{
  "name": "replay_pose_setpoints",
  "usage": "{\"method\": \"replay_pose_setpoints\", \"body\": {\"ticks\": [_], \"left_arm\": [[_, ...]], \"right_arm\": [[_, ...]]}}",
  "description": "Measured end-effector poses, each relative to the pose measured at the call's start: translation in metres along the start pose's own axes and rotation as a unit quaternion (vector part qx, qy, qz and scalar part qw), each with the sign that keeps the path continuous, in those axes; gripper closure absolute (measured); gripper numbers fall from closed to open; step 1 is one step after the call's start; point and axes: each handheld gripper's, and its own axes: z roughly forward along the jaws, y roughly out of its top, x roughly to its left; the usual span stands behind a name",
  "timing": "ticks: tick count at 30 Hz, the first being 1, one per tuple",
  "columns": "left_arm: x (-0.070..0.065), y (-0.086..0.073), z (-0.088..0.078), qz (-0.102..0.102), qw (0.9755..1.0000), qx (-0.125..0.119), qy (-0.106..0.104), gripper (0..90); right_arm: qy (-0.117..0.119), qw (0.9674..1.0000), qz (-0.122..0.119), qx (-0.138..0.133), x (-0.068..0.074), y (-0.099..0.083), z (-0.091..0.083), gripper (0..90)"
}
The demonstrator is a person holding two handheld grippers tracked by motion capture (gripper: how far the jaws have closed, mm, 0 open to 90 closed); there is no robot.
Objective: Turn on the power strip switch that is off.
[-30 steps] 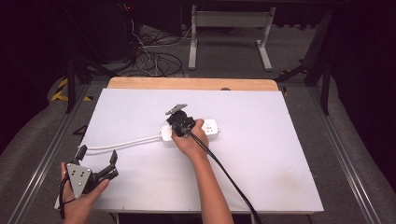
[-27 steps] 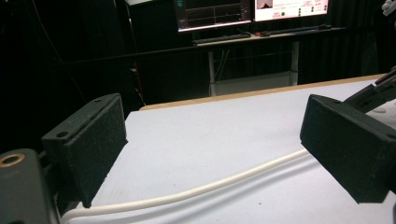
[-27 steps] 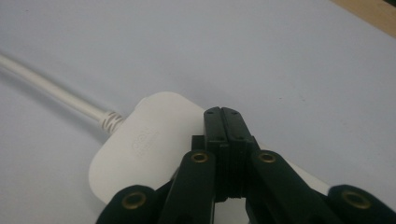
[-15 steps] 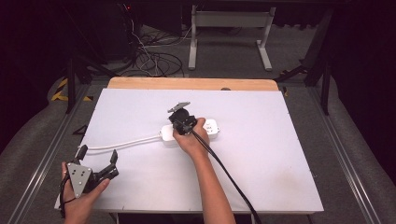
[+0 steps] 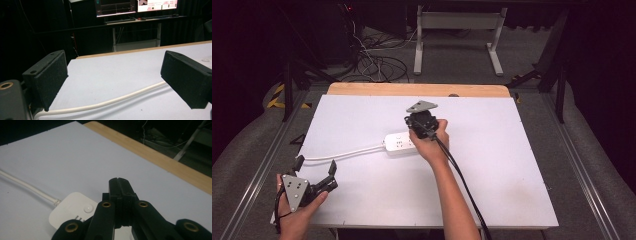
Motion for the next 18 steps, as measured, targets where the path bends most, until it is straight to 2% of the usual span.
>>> {"method": "replay_pose_setpoints", "body": {"ticks": [1, 2, 3, 4, 5, 6, 7, 8, 11, 15, 16, 18], "left_arm": [[0.000, 0.000, 0.000, -0.001, 1.0000, -0.002, 0.000, 7.6], [0.000, 0.001, 0.000, 0.000, 1.0000, -0.002, 0.001, 7.6], [0.000, 0.001, 0.000, -0.001, 1.0000, -0.001, 0.001, 7.6], [0.000, 0.001, 0.001, -0.001, 1.0000, -0.001, 0.002, 7.6], [0.000, 0.001, 0.001, -0.001, 1.0000, -0.001, 0.002, 7.6], [0.000, 0.001, 0.001, -0.001, 1.0000, -0.001, 0.002, 7.6], [0.000, 0.001, 0.001, -0.002, 1.0000, -0.001, 0.003, 7.6], [-0.001, 0.001, 0.001, -0.005, 1.0000, -0.001, 0.001, 7.6], [-0.004, 0.001, 0.000, -0.014, 0.9999, -0.002, -0.006, 7.6], [-0.007, 0.003, -0.001, -0.011, 0.9999, -0.005, -0.009, 7.7], [-0.007, 0.002, -0.001, -0.008, 0.9999, -0.003, -0.009, 7.6], [-0.007, 0.001, -0.001, -0.005, 1.0000, -0.001, -0.008, 7.6]], "right_arm": [[-0.003, 0.9999, 0.005, -0.010, -0.006, -0.001, -0.009, 90.0], [-0.003, 0.9999, 0.005, -0.010, -0.006, -0.001, -0.009, 90.0], [-0.006, 0.9998, 0.009, -0.018, -0.012, -0.003, -0.017, 90.0], [-0.013, 0.9991, 0.021, -0.034, -0.026, -0.008, -0.034, 90.0], [-0.016, 0.9986, 0.027, -0.042, -0.033, -0.010, -0.043, 90.0], [-0.016, 0.9986, 0.027, -0.042, -0.033, -0.010, -0.043, 90.0], [-0.025, 0.9976, 0.036, -0.055, -0.046, -0.016, -0.059, 90.0], [-0.025, 0.9976, 0.036, -0.055, -0.046, -0.016, -0.059, 90.0], [-0.043, 0.9960, 0.043, -0.066, -0.061, -0.027, -0.082, 90.0], [-0.056, 0.9935, 0.050, -0.085, -0.077, -0.046, -0.111, 90.0], [-0.062, 0.9920, 0.053, -0.096, -0.083, -0.057, -0.124, 90.0], [-0.067, 0.9915, 0.054, -0.097, -0.087, -0.062, -0.130, 90.0]]}}
